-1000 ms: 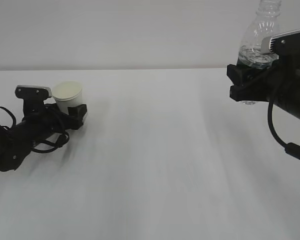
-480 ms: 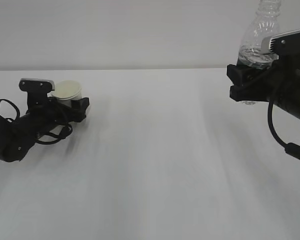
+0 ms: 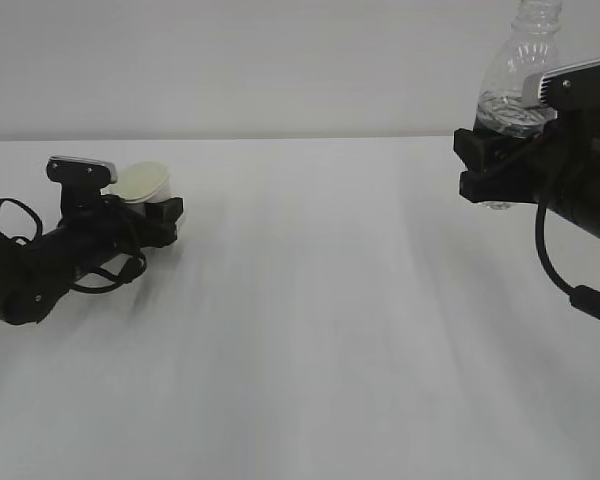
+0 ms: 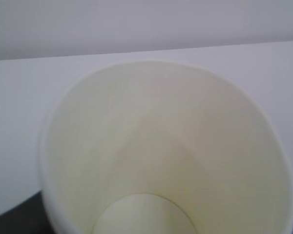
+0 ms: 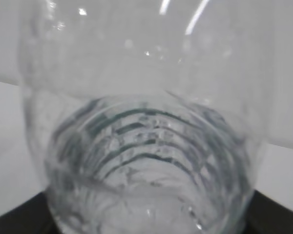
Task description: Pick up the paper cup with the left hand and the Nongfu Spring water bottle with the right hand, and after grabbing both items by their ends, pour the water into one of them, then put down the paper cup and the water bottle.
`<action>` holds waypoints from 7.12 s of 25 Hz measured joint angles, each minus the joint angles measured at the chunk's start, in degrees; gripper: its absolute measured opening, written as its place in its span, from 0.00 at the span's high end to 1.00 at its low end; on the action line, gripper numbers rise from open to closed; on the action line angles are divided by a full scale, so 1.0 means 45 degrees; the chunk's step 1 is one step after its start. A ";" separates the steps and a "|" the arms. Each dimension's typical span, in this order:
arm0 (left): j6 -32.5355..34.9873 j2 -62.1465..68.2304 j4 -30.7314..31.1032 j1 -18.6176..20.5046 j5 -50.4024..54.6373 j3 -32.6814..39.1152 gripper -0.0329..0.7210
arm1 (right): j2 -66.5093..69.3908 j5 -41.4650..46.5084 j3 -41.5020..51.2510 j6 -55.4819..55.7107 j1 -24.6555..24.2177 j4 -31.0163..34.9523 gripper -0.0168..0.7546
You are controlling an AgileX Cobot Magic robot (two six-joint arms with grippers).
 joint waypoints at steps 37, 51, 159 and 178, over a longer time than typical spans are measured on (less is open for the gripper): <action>-0.5636 -0.4173 0.9660 -0.0025 -0.0246 0.1810 0.32 | 0.0000 0.0768 0.0000 0.0000 0.0000 -0.0709 0.40; -0.5851 -0.4223 1.0768 -0.2616 -0.0656 0.1810 0.32 | 0.0000 0.1267 0.0000 0.0888 0.0000 -0.2358 0.40; -0.4980 -0.4223 1.0464 -0.5062 -0.0938 0.1810 0.32 | 0.0000 -0.1266 -0.0759 -1.1863 0.0000 -0.4263 0.41; -0.4958 -0.4223 1.0777 -0.4374 -0.0969 0.1810 0.32 | 0.0000 -0.1268 -0.0759 -1.2808 0.0000 -0.4291 0.41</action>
